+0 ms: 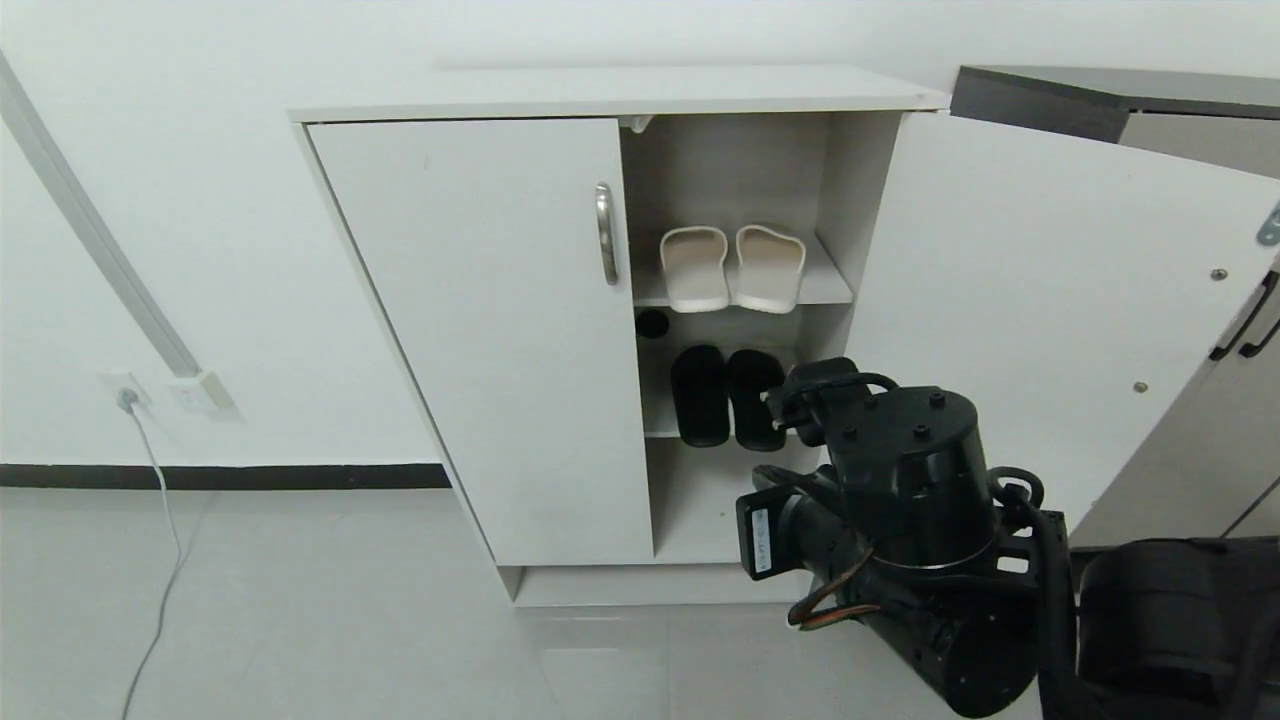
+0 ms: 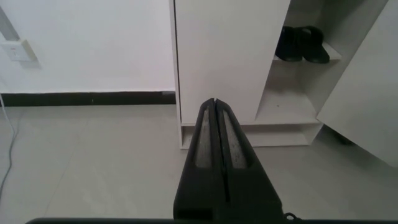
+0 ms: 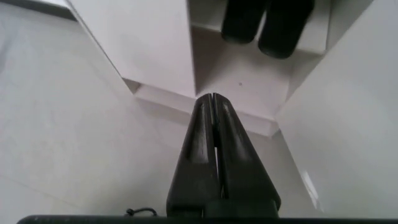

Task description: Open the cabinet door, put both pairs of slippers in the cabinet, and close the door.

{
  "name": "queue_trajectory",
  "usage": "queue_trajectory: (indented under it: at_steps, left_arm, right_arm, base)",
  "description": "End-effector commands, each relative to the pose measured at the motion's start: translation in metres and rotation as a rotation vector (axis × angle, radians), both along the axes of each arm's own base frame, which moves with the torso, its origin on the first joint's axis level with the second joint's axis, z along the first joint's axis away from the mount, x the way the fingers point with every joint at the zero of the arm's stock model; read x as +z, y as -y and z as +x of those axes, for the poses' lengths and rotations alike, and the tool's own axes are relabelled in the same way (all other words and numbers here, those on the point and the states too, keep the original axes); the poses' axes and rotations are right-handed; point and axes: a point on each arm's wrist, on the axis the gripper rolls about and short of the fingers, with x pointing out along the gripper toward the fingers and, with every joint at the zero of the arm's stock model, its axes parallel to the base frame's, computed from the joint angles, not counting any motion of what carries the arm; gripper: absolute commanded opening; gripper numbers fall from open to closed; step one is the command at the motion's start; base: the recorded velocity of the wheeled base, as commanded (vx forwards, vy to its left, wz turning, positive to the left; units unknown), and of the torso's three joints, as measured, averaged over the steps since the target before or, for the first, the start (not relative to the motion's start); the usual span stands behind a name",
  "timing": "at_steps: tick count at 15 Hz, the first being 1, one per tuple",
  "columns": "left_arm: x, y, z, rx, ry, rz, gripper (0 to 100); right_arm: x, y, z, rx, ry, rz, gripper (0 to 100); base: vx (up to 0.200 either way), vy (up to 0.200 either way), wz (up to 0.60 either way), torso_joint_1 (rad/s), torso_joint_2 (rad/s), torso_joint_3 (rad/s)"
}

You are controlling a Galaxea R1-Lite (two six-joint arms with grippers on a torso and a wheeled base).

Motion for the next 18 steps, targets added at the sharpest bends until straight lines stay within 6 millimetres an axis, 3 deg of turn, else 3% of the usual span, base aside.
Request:
queue_trajectory:
  at_steps: [1, 9, 18]
  left_arm:
    - [0.0003, 0.0000, 0.0000, 0.001, 0.001, -0.002, 0]
    - [0.0003, 0.0000, 0.0000, 0.001, 0.001, -0.002, 0]
    - [0.0003, -0.0001, 0.0000, 0.002, 0.001, -0.002, 0]
  right_arm:
    - [0.0001, -0.0007, -0.0004, 0.002, 0.002, 0.003, 0]
    - [0.0001, 0.0002, 0.0008, -0.003, 0.002, 0.003, 0]
    - [0.0006, 0.0004, 0.0007, -0.003, 0.002, 0.006, 0]
  base:
    - [0.000, 0.000, 0.00, 0.046, -0.49, -0.373]
    - [0.000, 0.000, 0.00, 0.090, -0.48, -0.357]
    - [0.000, 0.000, 0.00, 0.170, -0.49, -0.321]
